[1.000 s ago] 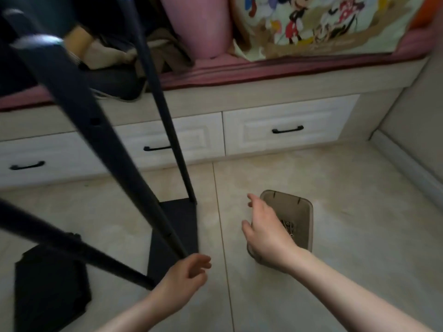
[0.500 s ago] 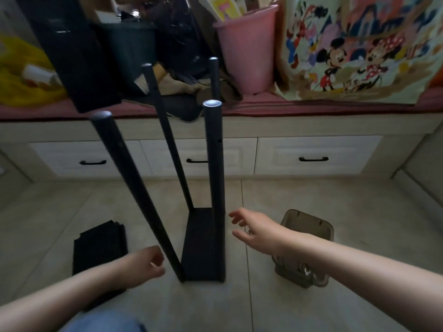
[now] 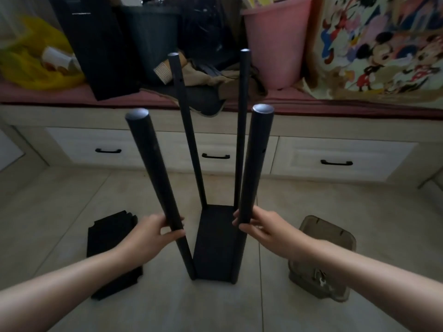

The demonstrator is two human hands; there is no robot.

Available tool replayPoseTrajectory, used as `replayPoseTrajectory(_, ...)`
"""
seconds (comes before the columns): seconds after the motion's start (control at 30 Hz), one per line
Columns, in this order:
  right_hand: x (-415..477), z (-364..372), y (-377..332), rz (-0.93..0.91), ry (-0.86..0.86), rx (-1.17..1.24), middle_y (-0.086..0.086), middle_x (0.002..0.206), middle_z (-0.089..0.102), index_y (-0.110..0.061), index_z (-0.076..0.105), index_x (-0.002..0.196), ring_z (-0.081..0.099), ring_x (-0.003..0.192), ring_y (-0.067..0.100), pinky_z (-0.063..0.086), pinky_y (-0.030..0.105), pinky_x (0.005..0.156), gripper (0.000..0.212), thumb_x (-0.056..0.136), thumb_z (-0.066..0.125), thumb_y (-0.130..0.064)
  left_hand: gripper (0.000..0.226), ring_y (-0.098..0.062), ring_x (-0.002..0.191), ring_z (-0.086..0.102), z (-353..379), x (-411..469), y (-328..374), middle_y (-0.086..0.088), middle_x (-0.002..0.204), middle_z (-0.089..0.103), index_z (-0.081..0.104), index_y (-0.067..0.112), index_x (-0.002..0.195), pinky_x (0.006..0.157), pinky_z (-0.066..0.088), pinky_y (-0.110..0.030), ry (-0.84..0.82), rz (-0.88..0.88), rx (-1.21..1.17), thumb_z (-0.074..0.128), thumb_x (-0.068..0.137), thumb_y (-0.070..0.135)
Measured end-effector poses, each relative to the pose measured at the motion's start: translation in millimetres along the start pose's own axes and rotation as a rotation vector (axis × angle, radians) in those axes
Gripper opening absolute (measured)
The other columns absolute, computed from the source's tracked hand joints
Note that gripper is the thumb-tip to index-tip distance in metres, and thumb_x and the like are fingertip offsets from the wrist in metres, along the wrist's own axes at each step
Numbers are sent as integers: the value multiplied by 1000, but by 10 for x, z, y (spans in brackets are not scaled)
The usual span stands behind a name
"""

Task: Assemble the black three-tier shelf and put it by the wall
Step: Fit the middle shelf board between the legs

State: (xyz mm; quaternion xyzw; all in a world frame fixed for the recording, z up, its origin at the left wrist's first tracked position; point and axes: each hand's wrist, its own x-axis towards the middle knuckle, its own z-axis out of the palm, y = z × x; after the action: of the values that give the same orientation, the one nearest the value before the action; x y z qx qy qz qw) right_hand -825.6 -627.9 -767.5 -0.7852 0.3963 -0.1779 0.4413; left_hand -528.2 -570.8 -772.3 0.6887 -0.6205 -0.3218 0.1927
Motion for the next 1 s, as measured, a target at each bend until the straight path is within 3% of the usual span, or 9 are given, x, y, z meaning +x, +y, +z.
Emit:
replayPoseTrajectory(0.13, 23, -25, 42, -28, -35, 16, -18, 113, 67, -42, 51, 115, 61, 109, -7, 50, 15, 91, 24, 100, 55, -24, 30, 12, 113, 56, -33, 0, -23, 28, 115, 65, 63, 42, 117, 102, 42, -15, -32, -34, 14, 72, 89, 36)
replayPoseTrajectory(0.23, 34, -74, 31, -25, -69, -22, -24, 115, 65, -49, 47, 115, 59, 110, -9, 51, 17, 93, 30, 99, 55, -26, 33, 10, 113, 57, -33, -1, 30, 26, 115, 65, 65, 35, 123, 96, 41, -9, -29, -53, 18, 72, 90, 36)
replayPoseTrajectory(0.37, 42, -83, 44, -22, -80, -67, -25, 116, 64, -54, 43, 117, 58, 112, -10, 51, 18, 95, 36, 99, 56, -26, 38, 4, 116, 59, 2, -9, 43, 19, 121, 66, 63, 28, 129, 103, 46, -20, -5, -68, 11, 70, 93, 34)
replayPoseTrajectory(0.5, -7, -60, 15, -54, -57, -95, -23, 117, 62, -55, 33, 125, 60, 112, -8, 51, 18, 95, 47, 100, 53, -22, 29, 0, 110, 63, 59, -36, 40, 15, 115, 68, 62, 31, 121, 100, 51, -26, 41, -39, -17, 70, 93, 31)
replayPoseTrajectory(0.7, -175, 2, -74, -20, 17, -99, -16, 115, 66, -46, 38, 121, 63, 109, -4, 54, 26, 95, 40, 99, 55, -18, 17, -10, 111, 63, 103, -6, 174, 10, 110, 66, 60, 30, 108, 94, 49, -24, 45, -41, 3, 69, 94, 26)
replayPoseTrajectory(0.83, -274, 39, -142, 40, 20, -88, -16, 116, 66, -52, 39, 113, 60, 110, -8, 53, 23, 94, 40, 99, 56, -20, 29, -14, 109, 65, 15, 86, 244, 2, 117, 67, 64, 20, 122, 87, 51, -22, 8, -37, 146, 66, 96, 35)
replayPoseTrajectory(1.0, -299, 125, -347, 67, 58, -96, -17, 112, 67, -64, 35, 108, 61, 105, -6, 49, 11, 80, 41, 102, 49, -26, 32, -15, 88, 70, -103, 155, 278, -2, 108, 69, 64, 16, 122, 78, 60, -30, 20, -50, 240, 66, 97, 36)
